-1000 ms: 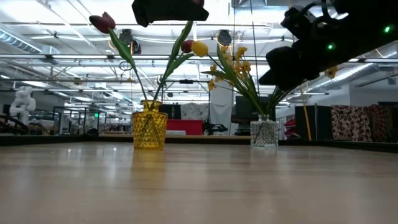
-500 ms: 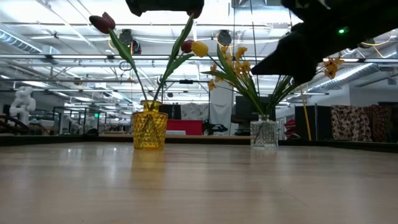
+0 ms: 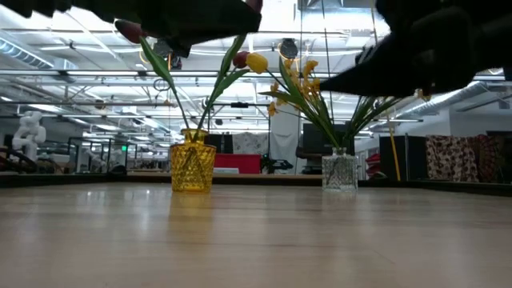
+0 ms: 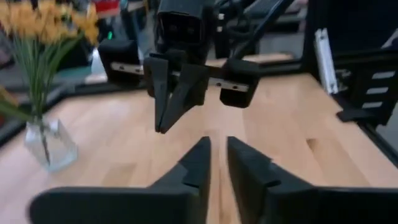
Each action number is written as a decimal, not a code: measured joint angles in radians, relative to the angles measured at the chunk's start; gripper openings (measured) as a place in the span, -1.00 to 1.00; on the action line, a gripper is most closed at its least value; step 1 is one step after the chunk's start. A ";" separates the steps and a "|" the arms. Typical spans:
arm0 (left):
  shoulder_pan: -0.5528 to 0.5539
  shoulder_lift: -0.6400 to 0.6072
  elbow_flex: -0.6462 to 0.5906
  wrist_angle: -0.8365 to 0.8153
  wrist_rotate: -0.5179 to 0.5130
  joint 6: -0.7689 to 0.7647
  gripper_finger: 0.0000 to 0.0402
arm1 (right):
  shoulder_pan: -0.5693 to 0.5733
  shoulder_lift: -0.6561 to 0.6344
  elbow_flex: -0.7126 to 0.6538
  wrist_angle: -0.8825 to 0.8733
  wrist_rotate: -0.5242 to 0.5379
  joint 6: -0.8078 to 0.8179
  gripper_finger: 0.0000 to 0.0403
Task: Sort flowers into vase by color
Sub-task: Return to Home Position
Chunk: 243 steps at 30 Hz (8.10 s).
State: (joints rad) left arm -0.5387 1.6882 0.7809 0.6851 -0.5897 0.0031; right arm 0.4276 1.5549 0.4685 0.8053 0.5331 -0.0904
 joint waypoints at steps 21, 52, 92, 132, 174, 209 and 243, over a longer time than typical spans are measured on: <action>0.088 -0.318 -0.398 0.246 0.198 0.134 -0.98 | -0.170 -0.456 -0.373 0.164 -0.424 -0.061 -1.00; 0.166 -0.445 -0.703 0.409 0.405 -0.076 -0.98 | -0.272 -0.469 -0.455 0.123 -0.535 0.086 -1.00; 0.290 -0.690 -0.775 0.186 0.320 -0.191 -0.91 | -0.284 -0.468 -0.455 0.082 -0.565 0.130 -1.00; 0.461 -1.228 -0.776 -0.305 0.628 0.006 -1.00 | -0.364 -0.645 -0.455 -0.050 -0.606 0.086 -1.00; 0.461 -1.516 -0.776 -0.572 0.578 -0.023 -1.00 | -0.441 -1.254 -0.455 -0.558 -0.611 0.128 -1.00; 0.461 -1.621 -0.776 -0.628 0.522 -0.008 -1.00 | -0.441 -1.554 -0.455 -0.788 -0.538 0.132 -1.00; 0.461 -1.688 -0.771 -0.680 0.586 -0.006 -1.00 | -0.441 -1.552 -0.455 -0.788 -0.531 0.131 -1.00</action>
State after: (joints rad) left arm -0.0780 0.0002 0.0097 0.0051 -0.0032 -0.0033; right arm -0.0132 0.0029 0.0139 0.0177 0.0021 0.0402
